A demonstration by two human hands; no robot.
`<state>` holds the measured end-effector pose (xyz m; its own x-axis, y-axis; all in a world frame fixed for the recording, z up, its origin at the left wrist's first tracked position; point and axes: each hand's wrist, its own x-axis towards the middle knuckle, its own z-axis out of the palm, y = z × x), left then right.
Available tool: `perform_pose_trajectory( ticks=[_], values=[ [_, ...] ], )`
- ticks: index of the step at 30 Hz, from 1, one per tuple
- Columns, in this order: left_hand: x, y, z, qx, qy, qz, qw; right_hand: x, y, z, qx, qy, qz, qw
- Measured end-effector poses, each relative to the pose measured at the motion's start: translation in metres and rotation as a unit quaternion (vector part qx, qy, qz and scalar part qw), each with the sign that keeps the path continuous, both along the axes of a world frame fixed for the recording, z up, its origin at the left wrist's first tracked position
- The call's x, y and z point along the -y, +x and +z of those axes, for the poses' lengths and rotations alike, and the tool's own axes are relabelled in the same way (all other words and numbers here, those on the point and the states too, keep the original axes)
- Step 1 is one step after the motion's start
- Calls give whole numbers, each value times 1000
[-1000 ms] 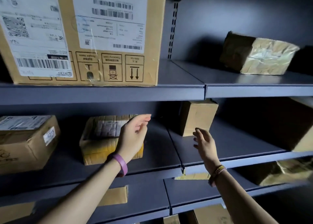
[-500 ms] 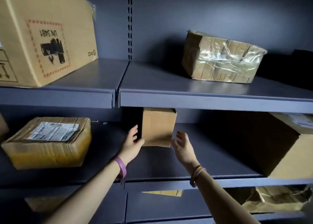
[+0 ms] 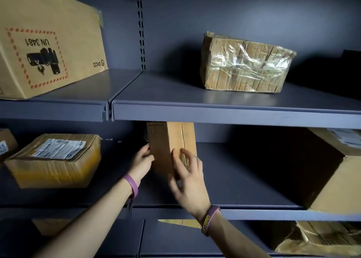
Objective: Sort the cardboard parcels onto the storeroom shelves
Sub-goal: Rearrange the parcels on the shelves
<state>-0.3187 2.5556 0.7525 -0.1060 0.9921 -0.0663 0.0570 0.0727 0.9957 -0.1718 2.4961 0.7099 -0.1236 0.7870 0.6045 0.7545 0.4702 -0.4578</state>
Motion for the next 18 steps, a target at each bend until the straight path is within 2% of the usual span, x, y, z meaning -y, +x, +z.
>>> perform_pose_trajectory(
  ticks=[3,6,11,15,18],
  values=[
    [3,-2,-2,3,3,-1,1000,4,-6,-1,27,18,-16,999],
    [9,-5,-1,-5,13,-9,1000,6,-4,-2,12,6,5,1000],
    [18,-13,0,2,60,10,998,-2,11,-2,-186,-58,39,980],
    [23,-23,-3,44,111,37,992,-9,19,10,-384,-140,77,910],
    [22,-30,-1,104,104,26,989,-13,23,17,-408,-143,68,899]
  ],
)
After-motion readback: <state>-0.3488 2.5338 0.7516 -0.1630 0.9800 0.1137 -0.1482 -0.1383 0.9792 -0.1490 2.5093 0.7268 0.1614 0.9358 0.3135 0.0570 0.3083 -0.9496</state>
